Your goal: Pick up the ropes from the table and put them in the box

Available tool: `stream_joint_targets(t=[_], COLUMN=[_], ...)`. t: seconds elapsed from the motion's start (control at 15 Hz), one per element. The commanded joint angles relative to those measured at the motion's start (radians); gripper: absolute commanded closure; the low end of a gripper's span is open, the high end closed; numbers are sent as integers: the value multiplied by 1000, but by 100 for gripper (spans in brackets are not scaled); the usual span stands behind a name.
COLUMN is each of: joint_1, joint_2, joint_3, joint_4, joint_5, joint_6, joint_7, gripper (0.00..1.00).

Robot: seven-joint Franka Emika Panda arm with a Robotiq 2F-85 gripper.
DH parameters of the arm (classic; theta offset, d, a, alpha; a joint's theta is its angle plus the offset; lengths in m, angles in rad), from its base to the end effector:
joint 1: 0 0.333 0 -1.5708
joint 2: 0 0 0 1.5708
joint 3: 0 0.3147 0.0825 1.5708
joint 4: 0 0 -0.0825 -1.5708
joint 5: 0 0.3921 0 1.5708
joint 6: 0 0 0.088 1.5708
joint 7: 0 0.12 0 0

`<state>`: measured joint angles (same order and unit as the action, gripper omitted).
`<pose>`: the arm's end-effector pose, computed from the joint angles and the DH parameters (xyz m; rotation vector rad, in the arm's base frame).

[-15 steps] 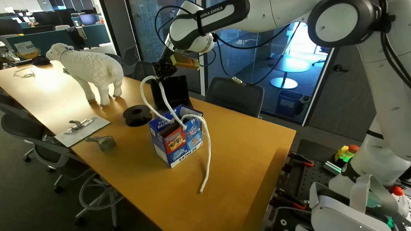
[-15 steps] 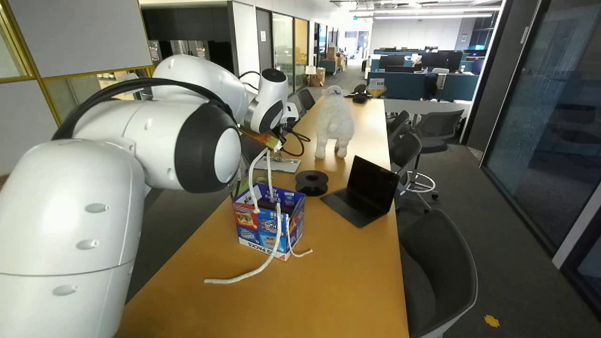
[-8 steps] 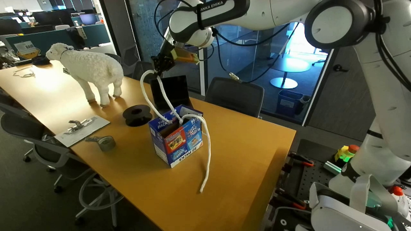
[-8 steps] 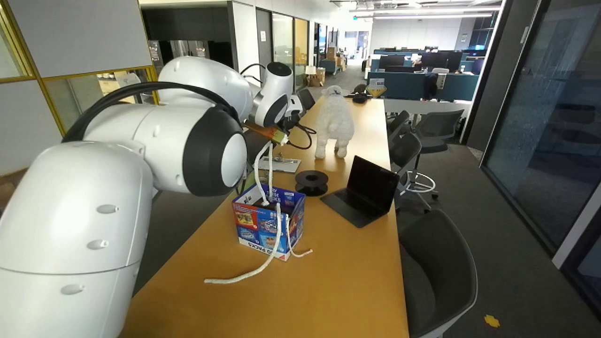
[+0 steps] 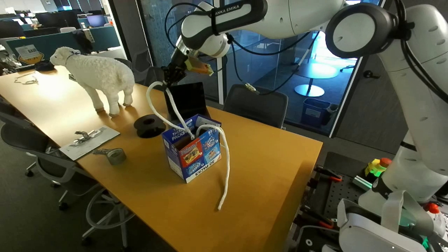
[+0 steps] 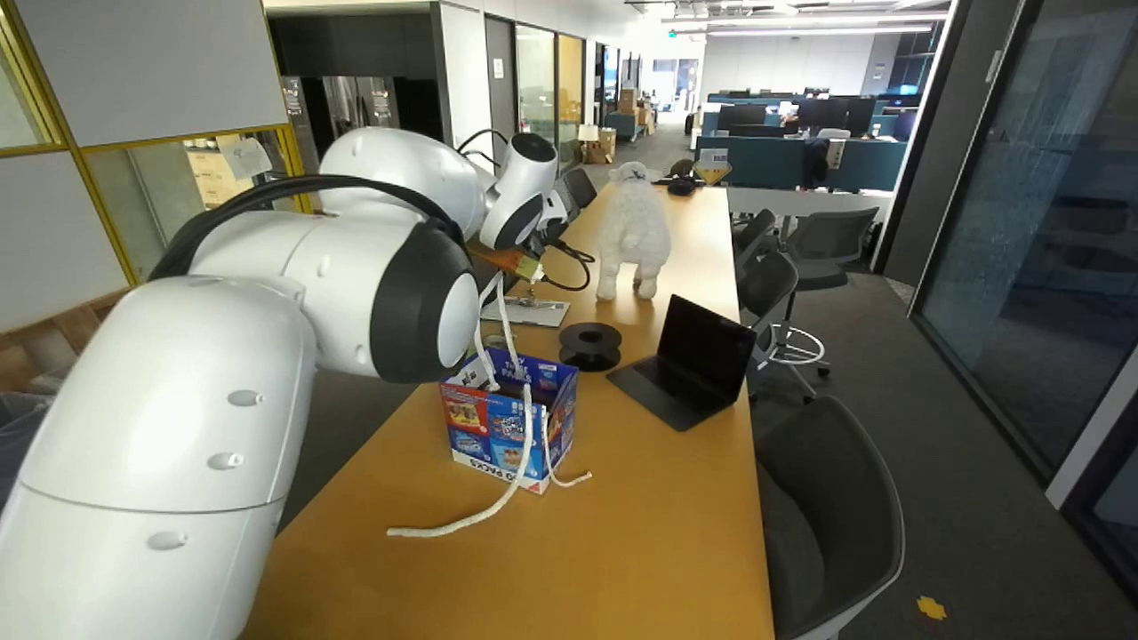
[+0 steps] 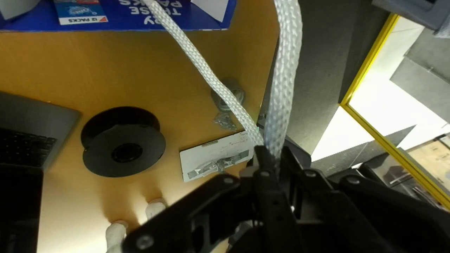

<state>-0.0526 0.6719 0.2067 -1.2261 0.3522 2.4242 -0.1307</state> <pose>0.7900 0.0792 0.4293 -2.6356 -0.0006 -0.7153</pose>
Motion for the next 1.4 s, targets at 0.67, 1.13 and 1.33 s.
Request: stream_joint_targets(t=[0.67,1.13,1.33], joint_1=[-190,-298,-288], joint_2=[27,-21,-39], joint_3=[178,205,151], joint_4=[-54,-150,-188], joint_5=[249,526,611], joint_6=[-32,-173,-257], joint_7=[-369,-672,-752], gripper=[91,91,91])
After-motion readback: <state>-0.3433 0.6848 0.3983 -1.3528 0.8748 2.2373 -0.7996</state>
